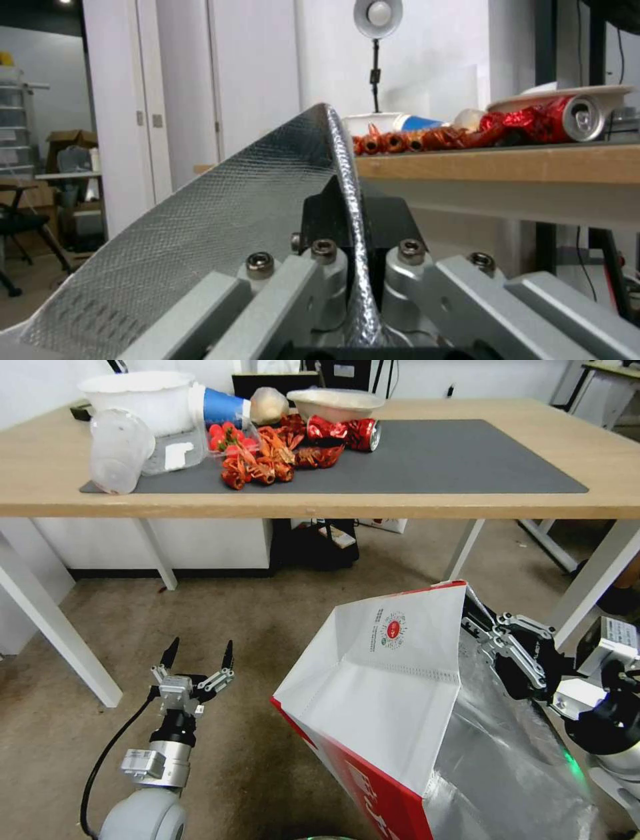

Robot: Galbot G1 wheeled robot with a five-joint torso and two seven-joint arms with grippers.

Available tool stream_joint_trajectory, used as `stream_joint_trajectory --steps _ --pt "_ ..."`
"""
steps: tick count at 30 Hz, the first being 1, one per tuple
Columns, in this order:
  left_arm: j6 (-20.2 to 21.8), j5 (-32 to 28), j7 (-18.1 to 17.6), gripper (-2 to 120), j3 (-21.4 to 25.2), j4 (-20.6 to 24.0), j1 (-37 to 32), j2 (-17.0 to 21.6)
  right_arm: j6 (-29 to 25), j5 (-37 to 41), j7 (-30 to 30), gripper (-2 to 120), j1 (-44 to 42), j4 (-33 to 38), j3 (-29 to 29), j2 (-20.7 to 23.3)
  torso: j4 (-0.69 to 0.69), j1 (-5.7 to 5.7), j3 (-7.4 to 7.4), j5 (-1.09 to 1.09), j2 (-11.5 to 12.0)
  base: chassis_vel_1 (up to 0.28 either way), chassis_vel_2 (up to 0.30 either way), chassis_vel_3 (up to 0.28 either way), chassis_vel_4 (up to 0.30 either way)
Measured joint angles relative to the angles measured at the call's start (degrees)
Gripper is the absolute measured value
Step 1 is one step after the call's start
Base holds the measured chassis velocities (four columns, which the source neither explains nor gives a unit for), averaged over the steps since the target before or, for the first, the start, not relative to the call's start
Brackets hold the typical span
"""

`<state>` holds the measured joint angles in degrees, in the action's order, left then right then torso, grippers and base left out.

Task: Pick up the food delivery bag from the floor and place it on the table.

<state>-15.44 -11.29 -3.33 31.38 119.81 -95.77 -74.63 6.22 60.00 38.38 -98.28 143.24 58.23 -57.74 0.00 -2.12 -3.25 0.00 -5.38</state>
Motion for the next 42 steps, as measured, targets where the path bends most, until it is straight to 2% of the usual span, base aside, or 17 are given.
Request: stream_joint_trajectory --steps 24,40,42 --pt "0.8 -0.1 -0.1 100 0.2 1.7 -1.4 0.0 -0.1 0.3 2.7 0 0.3 0.0 0.0 -0.7 0.00 -0.94 -4.79 0.00 -5.7 0.000 0.000 0.000 0.000" --pt "1.9 0.8 -0.8 100 0.4 1.9 -1.8 -0.1 -0.4 -0.1 3.4 0 0.4 0.0 -0.1 -1.2 0.00 -1.94 -7.47 -0.01 -9.4 0.000 0.000 0.000 0.000" --pt "1.9 0.8 -0.8 100 0.4 1.9 -1.8 -0.1 -0.4 -0.1 3.4 0 0.4 0.0 -0.1 -1.2 0.00 -1.94 -7.47 -0.01 -9.4 0.000 0.000 0.000 0.000"
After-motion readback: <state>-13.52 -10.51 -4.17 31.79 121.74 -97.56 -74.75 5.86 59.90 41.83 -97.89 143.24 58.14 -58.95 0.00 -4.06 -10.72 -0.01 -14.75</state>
